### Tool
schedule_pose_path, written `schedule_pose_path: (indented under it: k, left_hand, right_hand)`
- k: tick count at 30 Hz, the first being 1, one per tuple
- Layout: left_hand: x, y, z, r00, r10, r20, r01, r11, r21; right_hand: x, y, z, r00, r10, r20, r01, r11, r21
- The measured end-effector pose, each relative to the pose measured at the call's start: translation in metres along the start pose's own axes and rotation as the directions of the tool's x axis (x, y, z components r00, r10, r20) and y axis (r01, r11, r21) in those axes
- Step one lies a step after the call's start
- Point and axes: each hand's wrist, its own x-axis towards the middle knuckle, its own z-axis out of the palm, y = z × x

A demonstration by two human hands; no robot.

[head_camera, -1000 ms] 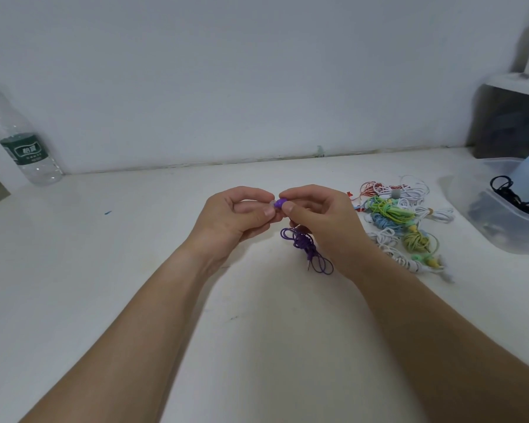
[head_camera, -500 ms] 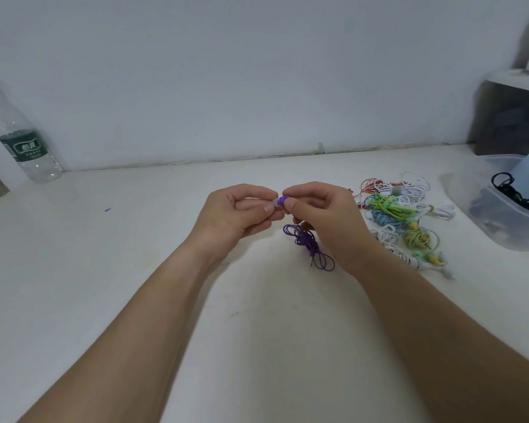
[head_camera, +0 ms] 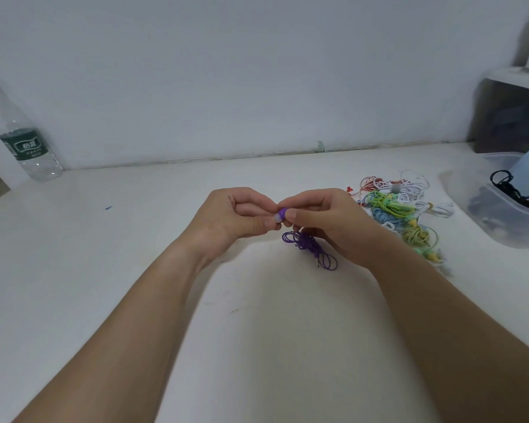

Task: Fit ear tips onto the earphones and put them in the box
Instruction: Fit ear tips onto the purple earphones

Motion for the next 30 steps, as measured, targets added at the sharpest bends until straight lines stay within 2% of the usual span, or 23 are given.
schedule_pose_path:
  k: [10, 16, 21, 30]
  left_hand:
    - [-0.0014, -0.0006, 0.0009, 0.999, 0.018, -0.04, -0.016, 0.999, 0.036]
    - [-0.0018, -0.0007, 0.0021, 0.998, 0.019, -0.062, -0.016, 0.999, 0.045]
    - [-0.0017, -0.0014, 0.0018, 0.998, 0.019, -0.052, -0.018, 1.0, 0.012]
    - [-0.0015, -0.0016, 0.0024, 0.999, 0.031, -0.037, -0.031, 0.999, -0.021]
  right_hand:
    - [-0.001, -0.0005, 0.0058, 0.999, -0.036, -0.035, 0.036, 0.999, -0.006]
    - [-0.0002, 0.0013, 0.0086, 0.993, -0.083, -0.081, 0.076, 0.994, -0.08]
    - [-0.001, -0.0018, 0.0074, 0.998, -0.041, -0.05, 0.042, 0.999, 0.008]
    - [-0.0014, -0.0023, 0.0046, 1.0, -0.009, -0.009, 0.009, 0.999, 0.037]
